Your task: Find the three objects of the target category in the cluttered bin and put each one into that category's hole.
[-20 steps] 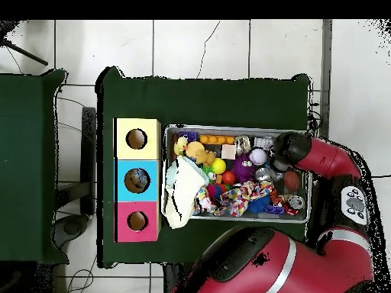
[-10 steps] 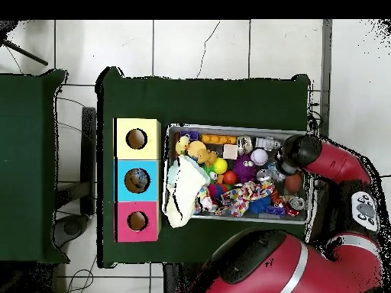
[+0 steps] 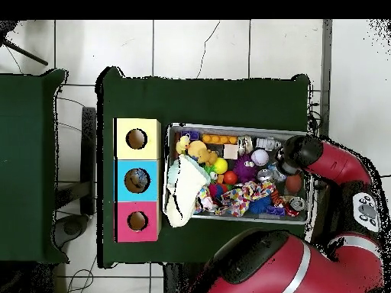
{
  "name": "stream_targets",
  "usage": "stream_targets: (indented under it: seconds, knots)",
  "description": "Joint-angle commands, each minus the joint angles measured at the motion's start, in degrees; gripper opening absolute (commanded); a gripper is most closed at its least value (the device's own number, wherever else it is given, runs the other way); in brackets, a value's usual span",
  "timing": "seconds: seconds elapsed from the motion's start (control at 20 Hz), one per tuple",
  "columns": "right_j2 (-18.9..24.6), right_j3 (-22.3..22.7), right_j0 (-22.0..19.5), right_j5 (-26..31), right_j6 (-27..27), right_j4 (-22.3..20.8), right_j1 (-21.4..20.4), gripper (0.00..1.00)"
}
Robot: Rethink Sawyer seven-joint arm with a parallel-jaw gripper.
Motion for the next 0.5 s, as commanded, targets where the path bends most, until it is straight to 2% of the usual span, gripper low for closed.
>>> stream_targets:
  seconds: [0.05, 0.35, 0.5]
  knots:
    - [-2.8, -0.8, -7.6, -11.6, 3.7, -5.5, 2.1, 0.0]
    - [-3.4, -0.7, -6.9, -11.3, 4.4, -5.6, 1.8, 0.0]
    - [-4.2, 0.8, -5.8, -9.2, 4.3, -5.6, -0.7, 0.0]
